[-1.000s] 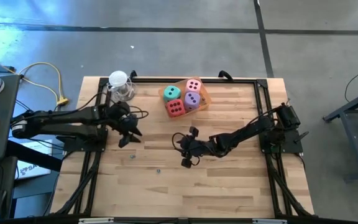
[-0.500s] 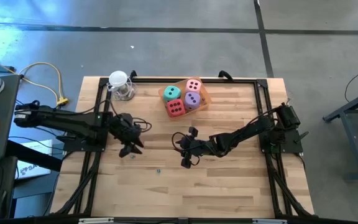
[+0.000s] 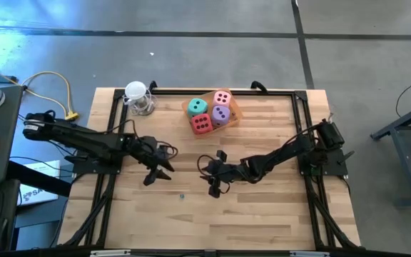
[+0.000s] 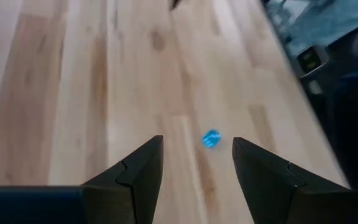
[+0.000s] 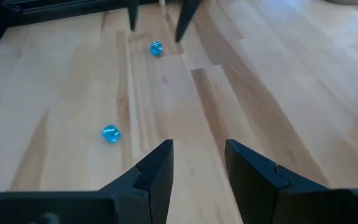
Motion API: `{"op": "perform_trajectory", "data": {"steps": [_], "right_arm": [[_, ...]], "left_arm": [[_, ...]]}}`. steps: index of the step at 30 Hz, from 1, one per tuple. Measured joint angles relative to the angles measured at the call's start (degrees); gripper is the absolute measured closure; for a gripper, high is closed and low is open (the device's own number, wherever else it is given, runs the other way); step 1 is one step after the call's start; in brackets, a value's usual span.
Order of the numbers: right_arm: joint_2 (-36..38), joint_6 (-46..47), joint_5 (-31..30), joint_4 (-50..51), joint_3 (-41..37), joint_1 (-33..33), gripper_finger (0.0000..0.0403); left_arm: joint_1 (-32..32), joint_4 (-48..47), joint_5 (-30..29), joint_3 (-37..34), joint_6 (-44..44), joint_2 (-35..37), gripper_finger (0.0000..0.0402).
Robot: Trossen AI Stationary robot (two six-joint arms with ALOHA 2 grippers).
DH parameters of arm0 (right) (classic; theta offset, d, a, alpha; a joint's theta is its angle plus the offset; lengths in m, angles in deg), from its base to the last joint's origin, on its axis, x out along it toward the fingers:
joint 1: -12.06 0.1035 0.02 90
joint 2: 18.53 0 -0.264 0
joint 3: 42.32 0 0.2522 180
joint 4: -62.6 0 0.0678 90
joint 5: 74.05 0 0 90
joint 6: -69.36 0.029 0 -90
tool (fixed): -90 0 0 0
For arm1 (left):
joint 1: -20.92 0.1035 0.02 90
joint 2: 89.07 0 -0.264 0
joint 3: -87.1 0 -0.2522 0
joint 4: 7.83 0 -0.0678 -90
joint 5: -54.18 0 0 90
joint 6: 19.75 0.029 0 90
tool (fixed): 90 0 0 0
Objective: Pick & Place Dice
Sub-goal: Put the left light blue die into the bin
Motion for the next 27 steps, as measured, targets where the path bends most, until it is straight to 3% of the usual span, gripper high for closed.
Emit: {"op": "perform_trajectory", "data": {"steps": [7, 11, 14, 21, 27], "right_arm": [[0.00, 1.59, 0.02, -3.43, 0.00, 2.77, 0.0265], [0.00, 1.59, -0.04, -4.58, 0.00, 3.92, 0.0265], [0.00, 1.59, -0.18, -5.88, 0.00, 4.23, 0.0265], [0.00, 1.79, -0.12, -6.98, 0.00, 4.46, 0.0265], [0.00, 1.79, -0.01, -7.26, 0.00, 4.46, 0.0265]], "left_arm": [[-7.13, -1.28, -1.35, 0.00, 3.73, -3.11, 0.0216], [-14.58, -6.28, -15.15, 0.02, 4.50, -2.98, 0.0231], [-18.87, -13.45, -23.28, 0.02, -0.64, -2.85, 0.0244], [-25.80, -19.66, -25.34, 0.02, -9.63, -2.85, 0.0255], [-29.64, -22.19, -34.20, 0.02, -10.46, -2.83, 0.0255]]}}
